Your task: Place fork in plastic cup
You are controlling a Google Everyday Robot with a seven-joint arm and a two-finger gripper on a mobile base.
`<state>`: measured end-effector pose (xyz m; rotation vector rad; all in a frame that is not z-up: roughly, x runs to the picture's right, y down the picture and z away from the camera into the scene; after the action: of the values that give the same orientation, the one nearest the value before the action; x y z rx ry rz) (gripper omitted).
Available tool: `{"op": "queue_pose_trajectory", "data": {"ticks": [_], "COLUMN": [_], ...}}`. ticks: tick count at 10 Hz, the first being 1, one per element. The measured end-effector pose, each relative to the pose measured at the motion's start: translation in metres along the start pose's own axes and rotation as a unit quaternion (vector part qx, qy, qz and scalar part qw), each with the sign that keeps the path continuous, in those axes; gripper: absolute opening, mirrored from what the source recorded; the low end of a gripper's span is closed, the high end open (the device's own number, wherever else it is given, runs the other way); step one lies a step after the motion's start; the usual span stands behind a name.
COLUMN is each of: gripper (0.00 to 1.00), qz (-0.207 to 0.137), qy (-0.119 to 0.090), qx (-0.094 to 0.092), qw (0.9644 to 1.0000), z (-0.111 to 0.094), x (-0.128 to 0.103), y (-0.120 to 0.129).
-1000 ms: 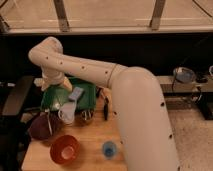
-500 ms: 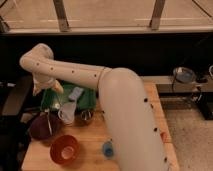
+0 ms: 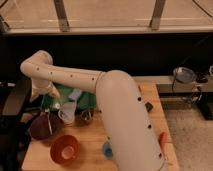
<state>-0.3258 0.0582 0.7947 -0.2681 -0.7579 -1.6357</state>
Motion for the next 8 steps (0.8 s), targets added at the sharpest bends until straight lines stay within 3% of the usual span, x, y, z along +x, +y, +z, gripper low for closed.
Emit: {"op": "queue_pose_trajectory", "data": {"ticks": [5,8], "gripper": [0.80,0.80], "qz": [-0.005,-0.008], "qy": [-0.037,-0.068], "qx": [0.032,0.059], "qw": [0.9988,0.9959], "z": [0.029,0.048], "x": [-0.007,-0.010], "y": [-0.009,-0.010]}}
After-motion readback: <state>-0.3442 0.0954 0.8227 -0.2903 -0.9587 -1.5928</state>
